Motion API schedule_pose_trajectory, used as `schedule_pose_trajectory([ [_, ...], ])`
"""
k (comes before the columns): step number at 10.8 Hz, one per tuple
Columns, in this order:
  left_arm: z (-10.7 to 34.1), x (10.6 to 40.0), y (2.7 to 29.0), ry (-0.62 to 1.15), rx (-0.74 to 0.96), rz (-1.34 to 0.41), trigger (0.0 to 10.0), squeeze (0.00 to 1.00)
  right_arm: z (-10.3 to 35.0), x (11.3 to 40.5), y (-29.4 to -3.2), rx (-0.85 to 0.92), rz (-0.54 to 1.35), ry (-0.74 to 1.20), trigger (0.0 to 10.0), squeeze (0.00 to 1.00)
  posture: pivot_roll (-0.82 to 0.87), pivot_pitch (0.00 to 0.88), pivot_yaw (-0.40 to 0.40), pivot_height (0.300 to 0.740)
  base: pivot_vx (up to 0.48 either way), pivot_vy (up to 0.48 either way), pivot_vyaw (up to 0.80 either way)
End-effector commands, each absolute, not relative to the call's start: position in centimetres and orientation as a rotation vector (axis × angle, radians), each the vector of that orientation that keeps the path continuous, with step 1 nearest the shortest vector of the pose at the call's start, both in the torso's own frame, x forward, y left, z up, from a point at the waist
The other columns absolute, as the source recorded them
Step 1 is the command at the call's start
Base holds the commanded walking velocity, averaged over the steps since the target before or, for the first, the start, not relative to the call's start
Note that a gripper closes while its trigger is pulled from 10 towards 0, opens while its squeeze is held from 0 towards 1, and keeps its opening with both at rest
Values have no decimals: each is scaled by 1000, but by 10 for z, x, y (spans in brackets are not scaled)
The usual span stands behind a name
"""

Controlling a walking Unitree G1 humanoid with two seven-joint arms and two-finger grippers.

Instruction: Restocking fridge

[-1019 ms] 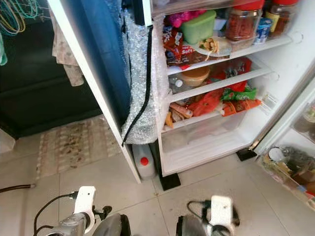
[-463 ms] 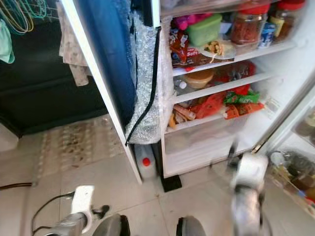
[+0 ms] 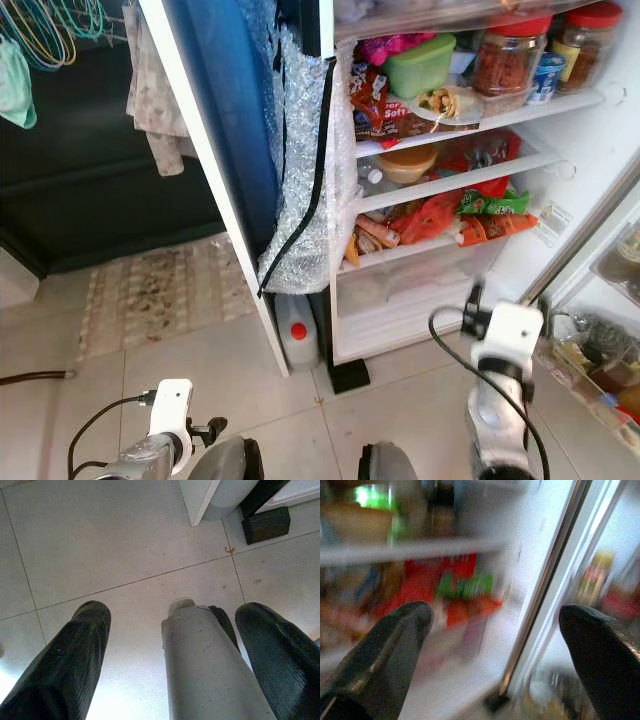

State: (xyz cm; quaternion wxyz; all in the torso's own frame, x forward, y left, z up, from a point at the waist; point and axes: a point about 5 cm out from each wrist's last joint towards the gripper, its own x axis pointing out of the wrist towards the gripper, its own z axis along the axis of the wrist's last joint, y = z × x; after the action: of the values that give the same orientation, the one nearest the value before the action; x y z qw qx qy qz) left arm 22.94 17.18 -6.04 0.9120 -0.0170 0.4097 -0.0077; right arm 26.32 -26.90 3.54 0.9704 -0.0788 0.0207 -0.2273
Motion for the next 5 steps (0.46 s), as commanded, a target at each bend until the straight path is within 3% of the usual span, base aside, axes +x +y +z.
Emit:
schedule_pose_trajectory([
  [1,-66,221,177,881,-24,-10,10000,0,1,245,-271,-80,-454,277,10000,0,-90,25,69,647,0,0,0],
  [3,-66,221,177,889,-27,-5,10000,0,-56,198,-257,35,-373,703,10000,0,-92,9,78,647,0,0,0],
  [4,-66,221,178,892,-26,-3,10000,0,-73,173,-254,143,-426,846,10000,0,-93,17,82,647,0,0,0],
  [5,-65,221,178,896,-26,2,10000,0,-76,169,-253,41,-358,895,10000,0,-81,24,91,647,0,0,0],
])
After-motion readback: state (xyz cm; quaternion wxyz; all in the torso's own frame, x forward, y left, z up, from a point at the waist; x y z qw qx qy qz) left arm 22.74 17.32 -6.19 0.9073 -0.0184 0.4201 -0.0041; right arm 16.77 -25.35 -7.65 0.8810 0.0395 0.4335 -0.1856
